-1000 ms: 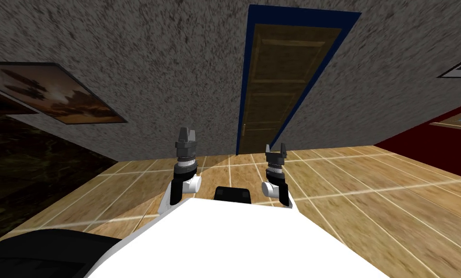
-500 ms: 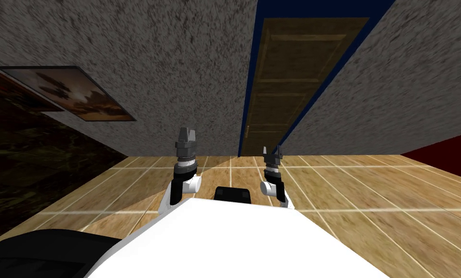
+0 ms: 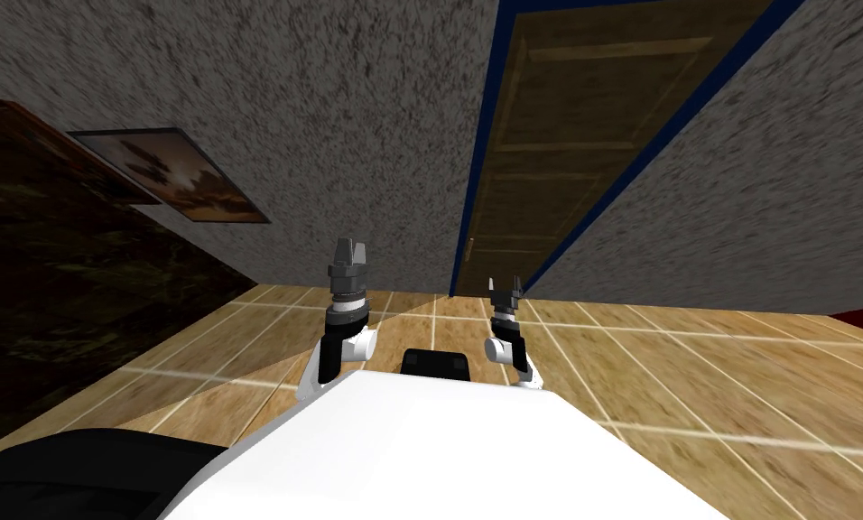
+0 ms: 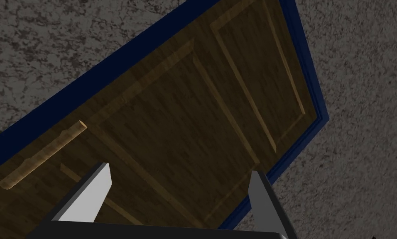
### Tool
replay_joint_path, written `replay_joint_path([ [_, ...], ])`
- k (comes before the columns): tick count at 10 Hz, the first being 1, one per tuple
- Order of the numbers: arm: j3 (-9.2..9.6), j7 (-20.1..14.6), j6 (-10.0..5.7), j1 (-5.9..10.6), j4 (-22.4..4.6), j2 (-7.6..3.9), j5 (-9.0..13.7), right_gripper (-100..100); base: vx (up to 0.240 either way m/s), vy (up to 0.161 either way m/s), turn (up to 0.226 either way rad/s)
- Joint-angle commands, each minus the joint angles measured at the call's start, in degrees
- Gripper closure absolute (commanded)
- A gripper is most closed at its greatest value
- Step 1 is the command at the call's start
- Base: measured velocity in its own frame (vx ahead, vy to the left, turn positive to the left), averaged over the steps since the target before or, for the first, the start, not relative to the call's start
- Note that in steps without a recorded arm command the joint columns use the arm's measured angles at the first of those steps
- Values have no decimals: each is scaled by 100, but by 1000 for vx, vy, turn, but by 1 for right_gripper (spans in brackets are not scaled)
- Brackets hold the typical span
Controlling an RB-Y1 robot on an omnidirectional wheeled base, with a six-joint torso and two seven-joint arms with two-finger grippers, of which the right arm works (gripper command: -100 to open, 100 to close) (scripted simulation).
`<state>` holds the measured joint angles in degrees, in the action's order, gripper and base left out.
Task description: Pull the door open
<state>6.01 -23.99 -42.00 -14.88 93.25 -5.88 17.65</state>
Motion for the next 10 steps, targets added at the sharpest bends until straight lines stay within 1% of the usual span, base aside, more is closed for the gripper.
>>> replay_joint_path([
  [1, 22, -259, -48, 133, -286, -22, 160, -100, 86, -44, 141],
  [4, 54, -724, -133, 362, -877, -81, 463, -100, 87, -52, 156],
  [5, 65, -879, -162, 438, -1034, -99, 564, -100, 80, -66, 141],
  [6, 65, -879, -162, 438, -1092, -99, 564, -100, 62, -41, 52],
  [8, 86, -1189, -219, 591, -1426, -135, 766, -100, 62, -33, 125],
  [9, 86, -1189, -219, 591, -1474, -135, 766, -100, 47, -35, 58],
  [10, 97, -1344, -247, 668, -1665, -153, 867, -100, 45, -36, 91],
])
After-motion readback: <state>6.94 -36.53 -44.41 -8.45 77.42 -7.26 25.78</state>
